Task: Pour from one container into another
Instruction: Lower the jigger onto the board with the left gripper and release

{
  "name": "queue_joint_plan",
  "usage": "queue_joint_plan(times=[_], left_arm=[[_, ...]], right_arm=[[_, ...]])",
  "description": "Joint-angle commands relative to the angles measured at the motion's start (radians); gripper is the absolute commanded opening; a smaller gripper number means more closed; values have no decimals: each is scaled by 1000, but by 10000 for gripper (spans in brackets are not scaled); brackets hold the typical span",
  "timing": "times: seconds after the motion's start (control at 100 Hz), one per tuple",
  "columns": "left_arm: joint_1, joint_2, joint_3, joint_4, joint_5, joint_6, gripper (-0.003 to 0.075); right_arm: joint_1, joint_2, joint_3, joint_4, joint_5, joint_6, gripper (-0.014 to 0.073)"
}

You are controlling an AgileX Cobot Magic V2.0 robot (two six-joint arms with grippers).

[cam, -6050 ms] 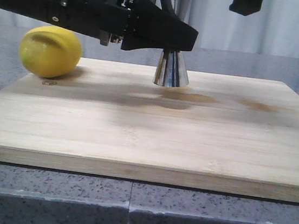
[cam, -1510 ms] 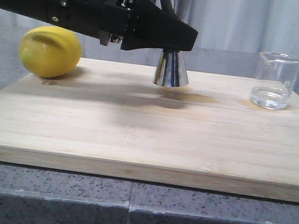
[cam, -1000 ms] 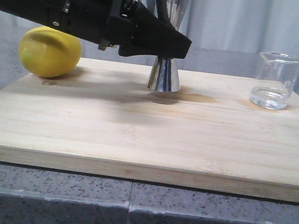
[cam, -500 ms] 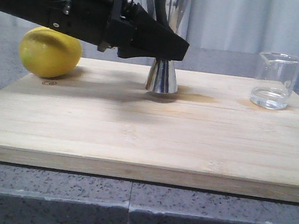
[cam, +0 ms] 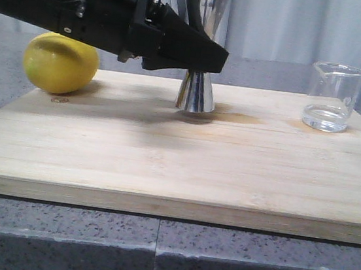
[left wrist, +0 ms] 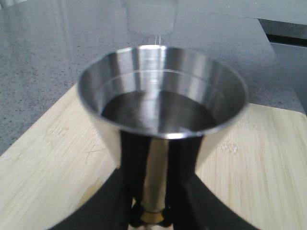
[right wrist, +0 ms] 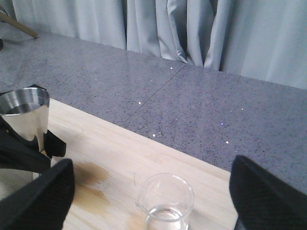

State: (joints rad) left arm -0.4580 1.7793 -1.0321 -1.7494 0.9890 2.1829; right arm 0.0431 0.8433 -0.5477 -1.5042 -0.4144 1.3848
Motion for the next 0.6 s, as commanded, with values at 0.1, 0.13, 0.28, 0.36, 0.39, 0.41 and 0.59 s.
queue_joint_plan(times=[0.1,0.13,0.28,0.36,0.39,0.41,0.59], left_arm=[[-8,-40,-29,-67,111,26,59],[-8,-40,-24,-71,118,50,59],[-8,-40,15,-83,133,96,59],[-8,-40,29,-83,133,124,59],[-8,-40,31,-83,133,127,59],[-8,-40,32,-85,133,130,59],[-8,-40,37,-102,133,182,59]], right_arm=[[-8,-12,-23,23,4,-5,600],[-8,-12,-23,23,4,-5,600],[-8,-12,-23,23,6,-5,600],[-8,-12,-23,19,8,-5,600],[-8,-12,-23,19,8,-5,600],[-8,-12,-23,19,8,-5,600],[-8,-12,-23,19,13,-5,600]])
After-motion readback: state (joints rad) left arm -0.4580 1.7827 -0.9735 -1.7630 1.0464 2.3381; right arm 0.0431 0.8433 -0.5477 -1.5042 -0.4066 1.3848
